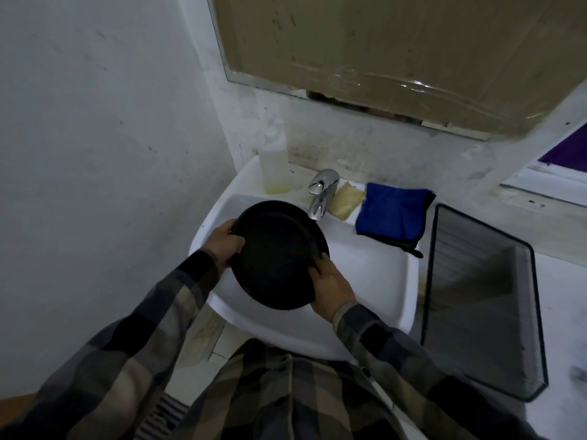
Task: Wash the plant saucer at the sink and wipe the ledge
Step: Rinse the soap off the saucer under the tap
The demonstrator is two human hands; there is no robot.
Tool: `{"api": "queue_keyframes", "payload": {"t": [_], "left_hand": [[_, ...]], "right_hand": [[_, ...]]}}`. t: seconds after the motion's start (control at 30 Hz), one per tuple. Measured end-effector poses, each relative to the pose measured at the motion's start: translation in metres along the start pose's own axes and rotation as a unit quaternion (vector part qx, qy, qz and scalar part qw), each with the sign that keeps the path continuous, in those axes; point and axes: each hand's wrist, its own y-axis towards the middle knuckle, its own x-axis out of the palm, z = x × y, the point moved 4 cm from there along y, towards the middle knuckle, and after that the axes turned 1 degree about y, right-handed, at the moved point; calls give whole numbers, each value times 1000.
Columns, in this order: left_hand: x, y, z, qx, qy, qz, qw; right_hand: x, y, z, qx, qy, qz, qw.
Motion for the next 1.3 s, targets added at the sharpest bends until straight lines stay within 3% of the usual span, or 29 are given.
{"api": "queue_keyframes", "payload": {"t": [0.1,0.3,0.47,0.53,0.63,0.77,0.97,1.13,1.23,1.3], "left_hand": [[2,-3,4,0,-5,3,1000],[-4,-1,4,-27,-41,-1,999],[-12,1,-7,-120,-117,0,986],[-15,6,-16,-163,-95,3,982],[-14,14,-28,-186,-32,40,981],[1,12,-35,-200,-47,6,979],[1,17,-46,-210,-16,21,977],[3,20,-45,-196,-34,-32,980],[1,20,-38,-172,-94,-45,979],[2,19,-37,-166,-136,-66,975]], "right_hand": [[-2,-2,4,-1,93,50,994],[-9,-3,11,-39,216,43,975],[-29,-1,22,107,453,-1,885],[-36,4,23,135,503,6,854],[-42,9,29,164,526,36,834],[-36,11,32,188,514,26,837],[-27,7,44,210,488,18,847],[-26,-1,49,224,479,2,849],[-37,-11,48,173,463,20,869],[-47,-19,44,94,429,49,897]]}}
